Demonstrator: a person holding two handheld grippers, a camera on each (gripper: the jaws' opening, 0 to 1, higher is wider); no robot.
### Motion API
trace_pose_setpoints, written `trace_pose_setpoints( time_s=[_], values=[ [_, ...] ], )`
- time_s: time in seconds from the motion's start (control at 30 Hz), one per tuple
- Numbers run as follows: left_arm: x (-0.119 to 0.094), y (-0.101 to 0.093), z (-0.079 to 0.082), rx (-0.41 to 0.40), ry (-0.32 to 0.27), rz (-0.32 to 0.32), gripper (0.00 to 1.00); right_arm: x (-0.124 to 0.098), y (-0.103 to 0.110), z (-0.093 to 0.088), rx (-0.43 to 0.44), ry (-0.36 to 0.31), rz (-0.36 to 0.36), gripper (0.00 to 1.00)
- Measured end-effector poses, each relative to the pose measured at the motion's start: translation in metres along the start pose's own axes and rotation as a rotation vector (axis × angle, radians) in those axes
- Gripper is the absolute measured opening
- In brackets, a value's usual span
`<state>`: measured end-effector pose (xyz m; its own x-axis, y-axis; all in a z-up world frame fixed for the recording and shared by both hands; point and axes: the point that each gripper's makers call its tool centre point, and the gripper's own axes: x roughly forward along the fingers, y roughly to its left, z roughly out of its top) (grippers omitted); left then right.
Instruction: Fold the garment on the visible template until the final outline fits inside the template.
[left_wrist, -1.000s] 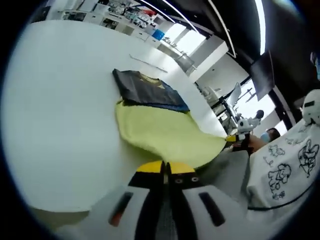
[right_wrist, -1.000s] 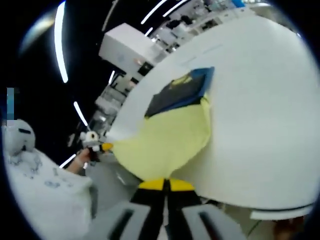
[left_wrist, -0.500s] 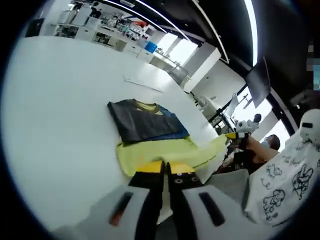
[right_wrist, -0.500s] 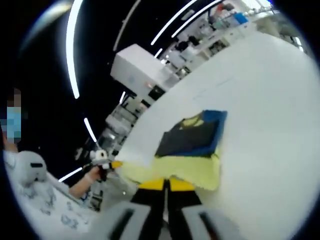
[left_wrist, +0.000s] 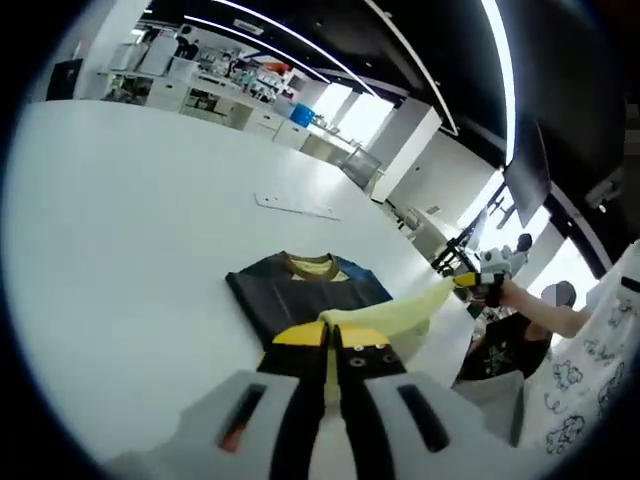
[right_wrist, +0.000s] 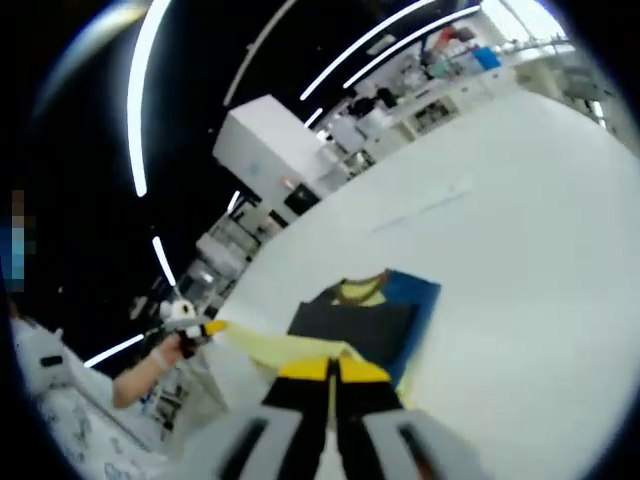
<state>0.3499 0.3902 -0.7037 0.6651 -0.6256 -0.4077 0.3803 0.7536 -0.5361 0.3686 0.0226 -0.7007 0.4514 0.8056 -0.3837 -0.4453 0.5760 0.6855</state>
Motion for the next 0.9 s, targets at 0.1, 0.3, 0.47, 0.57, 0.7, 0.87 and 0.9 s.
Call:
trace_pose_setpoints(
  time_s=[0.1,0.3,0.47,0.57,0.7,0.87,0.9],
  values=[
    [0.011,0.008,0.006,-0.001,-0.006,0.012,0.0,0.009,-0.008,0.014,-0.007,-0.012,-0.007,0.0],
    [0.029,0.017,0.015,-0.015,-0.023,0.045,0.0,0.03,-0.029,0.041,-0.043,-0.017,-0.026,0.0],
    [0.043,0.034,0.031,-0.028,-0.059,0.07,0.0,0.048,-0.038,0.053,-0.039,-0.025,-0.05,0.0],
    [0.052,0.043,0.037,-0.036,-0.083,0.091,0.0,0.056,-0.041,0.054,-0.041,-0.029,-0.067,0.0],
    [0.06,0.053,0.038,-0.054,-0.099,0.118,0.0,0.063,-0.049,0.055,-0.029,-0.032,-0.085,0.0],
    [0.071,0.067,0.041,-0.077,-0.105,0.128,0.0,0.07,-0.057,0.052,-0.019,-0.026,-0.102,0.0],
    [0.073,0.069,0.041,-0.081,-0.106,0.132,0.0,0.071,-0.06,0.051,-0.02,-0.024,-0.108,0.0]
  ],
)
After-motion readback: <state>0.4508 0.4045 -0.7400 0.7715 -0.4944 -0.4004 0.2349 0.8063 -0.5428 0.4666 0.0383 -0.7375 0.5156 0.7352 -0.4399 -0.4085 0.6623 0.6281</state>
